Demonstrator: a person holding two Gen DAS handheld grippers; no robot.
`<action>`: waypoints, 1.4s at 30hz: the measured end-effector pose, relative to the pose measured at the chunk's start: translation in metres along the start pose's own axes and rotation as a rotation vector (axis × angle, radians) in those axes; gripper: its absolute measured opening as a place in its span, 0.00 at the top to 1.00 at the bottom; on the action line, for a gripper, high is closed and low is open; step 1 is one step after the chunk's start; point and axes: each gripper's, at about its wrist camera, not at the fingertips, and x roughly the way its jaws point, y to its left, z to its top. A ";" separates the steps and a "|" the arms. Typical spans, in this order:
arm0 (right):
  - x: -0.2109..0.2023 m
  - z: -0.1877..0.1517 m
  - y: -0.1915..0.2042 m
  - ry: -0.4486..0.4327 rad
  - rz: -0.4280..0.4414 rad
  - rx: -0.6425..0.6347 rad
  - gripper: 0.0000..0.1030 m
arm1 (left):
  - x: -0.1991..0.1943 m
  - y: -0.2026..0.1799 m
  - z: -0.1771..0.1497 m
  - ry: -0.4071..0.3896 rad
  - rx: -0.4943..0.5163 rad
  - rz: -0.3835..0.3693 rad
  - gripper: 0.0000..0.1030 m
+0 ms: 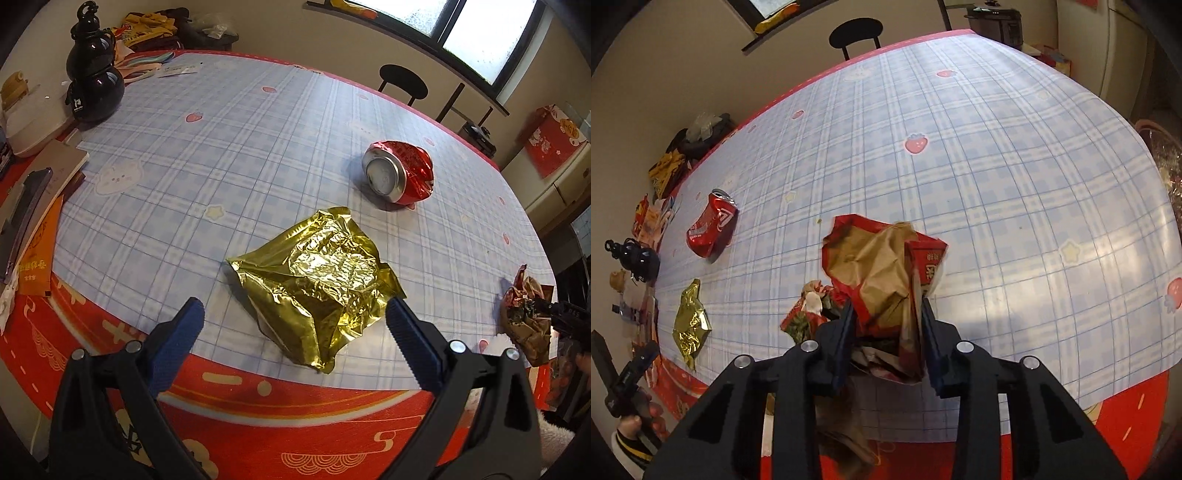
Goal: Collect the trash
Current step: 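Return both tools to the table and grasp the brown paper bag with the right tool, then grasp the gold foil wrapper with the left tool while the right tool holds the paper bag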
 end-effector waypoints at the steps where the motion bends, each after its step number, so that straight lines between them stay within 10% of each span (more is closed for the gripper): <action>1: -0.002 0.001 0.005 -0.007 -0.001 -0.013 0.67 | 0.000 0.000 -0.001 0.000 0.000 -0.001 0.06; 12: -0.019 0.014 0.051 -0.080 0.015 -0.185 0.68 | 0.009 0.004 -0.010 0.024 -0.036 -0.010 0.06; 20: -0.025 0.015 0.042 -0.088 0.018 -0.184 0.68 | 0.023 0.025 -0.011 0.049 -0.253 -0.058 0.07; 31: -0.030 0.014 0.023 -0.092 0.005 -0.155 0.68 | 0.052 0.015 -0.001 0.037 -0.392 0.048 0.08; 42: -0.037 0.013 0.005 -0.102 -0.001 -0.131 0.68 | 0.063 0.000 0.011 0.010 -0.370 0.123 0.45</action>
